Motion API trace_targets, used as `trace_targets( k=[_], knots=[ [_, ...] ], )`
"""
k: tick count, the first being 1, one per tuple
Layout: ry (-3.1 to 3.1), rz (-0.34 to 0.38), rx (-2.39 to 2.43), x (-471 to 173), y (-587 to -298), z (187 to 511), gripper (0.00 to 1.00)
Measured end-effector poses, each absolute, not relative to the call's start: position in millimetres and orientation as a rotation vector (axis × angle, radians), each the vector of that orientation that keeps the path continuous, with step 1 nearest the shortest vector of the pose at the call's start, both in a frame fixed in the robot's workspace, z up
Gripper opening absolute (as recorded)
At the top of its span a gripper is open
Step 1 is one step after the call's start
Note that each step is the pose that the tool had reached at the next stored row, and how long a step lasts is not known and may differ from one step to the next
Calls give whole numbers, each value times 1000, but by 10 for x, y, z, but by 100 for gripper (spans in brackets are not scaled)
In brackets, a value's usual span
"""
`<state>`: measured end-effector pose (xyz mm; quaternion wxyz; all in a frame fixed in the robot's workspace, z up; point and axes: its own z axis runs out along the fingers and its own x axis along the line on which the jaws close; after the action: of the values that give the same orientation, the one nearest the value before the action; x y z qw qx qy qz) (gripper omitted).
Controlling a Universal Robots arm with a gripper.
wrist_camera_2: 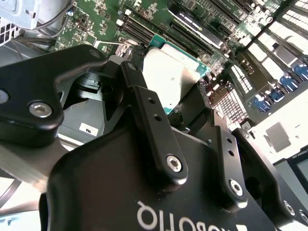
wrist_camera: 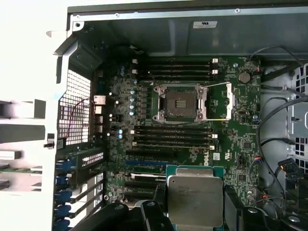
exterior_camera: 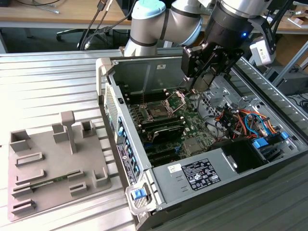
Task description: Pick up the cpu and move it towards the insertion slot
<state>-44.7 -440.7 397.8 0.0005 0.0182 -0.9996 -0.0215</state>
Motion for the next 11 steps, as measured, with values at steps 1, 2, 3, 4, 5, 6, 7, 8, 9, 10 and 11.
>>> trace_targets(
  k=[1,2,3,4,5,6,7,8,9,10,11],
  knots=[
    [-3139,-68,57,-441,-4407,3977,55],
    [-3139,-68,57,-435,-4407,3977,55],
    [-3139,-68,57,-430,-4407,3977,55],
    [-3139,-68,57,-423,-4407,3977,55],
    [-3139,-68,57,-417,-4407,3977,55],
    [-3139,-68,57,-413,-4407,3977,55],
    [-3139,-68,57,-403,-4407,3977,55],
    [-3139,-68,57,-395,-4407,3977,55],
    [-3139,-68,57,-391,-4407,3977,55],
    [-3139,-68,57,-390,-4407,3977,55],
    [-3139,-68,57,-388,-4407,3976,55]
  ],
)
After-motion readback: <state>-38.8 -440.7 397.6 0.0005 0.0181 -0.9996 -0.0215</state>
